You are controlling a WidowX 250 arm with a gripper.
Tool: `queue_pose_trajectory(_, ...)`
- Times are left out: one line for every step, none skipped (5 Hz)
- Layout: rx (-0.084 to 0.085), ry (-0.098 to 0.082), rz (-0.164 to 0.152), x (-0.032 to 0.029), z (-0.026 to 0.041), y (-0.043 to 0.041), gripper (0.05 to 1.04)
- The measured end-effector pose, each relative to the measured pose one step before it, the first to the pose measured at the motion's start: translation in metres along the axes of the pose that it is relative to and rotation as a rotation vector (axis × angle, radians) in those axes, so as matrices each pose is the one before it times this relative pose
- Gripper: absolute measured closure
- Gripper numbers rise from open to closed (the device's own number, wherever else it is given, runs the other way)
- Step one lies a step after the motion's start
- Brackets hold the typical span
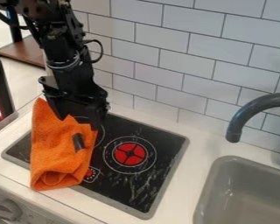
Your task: Unfold the cloth from top right to the bottom left
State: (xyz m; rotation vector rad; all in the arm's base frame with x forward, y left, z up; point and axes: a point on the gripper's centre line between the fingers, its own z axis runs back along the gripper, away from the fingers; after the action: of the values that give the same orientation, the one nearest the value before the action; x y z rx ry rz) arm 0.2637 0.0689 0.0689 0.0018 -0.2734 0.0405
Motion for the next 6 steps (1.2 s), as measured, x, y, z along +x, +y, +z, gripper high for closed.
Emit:
queue_pose_trajectory(-0.0054, 0.0226, 0.0067, -0.00463, -0.00493, -0.00149, 0.085)
queue_pose_trajectory(0.0172, 0.0443, 0.046, -0.00446, -0.01125, -0.00043, 0.085)
queue_pose_trajectory(0.033, 0.0347, 0.0166, -0.00246, -0.011, -0.00053, 0.085)
queue_pose_trajectory(0.0422, 0.0454, 0.0119, -0.00205, -0.01771, 0.00042, 0.085)
queue_pose_trajectory(0.0125, 0.0219, 0.0004, 0.00056, -0.01152, -0.00177, 0.085)
queue_pose_trajectory(-0.0078, 0.0156, -0.0017, -0.00064, -0.00832, -0.006, 0.144)
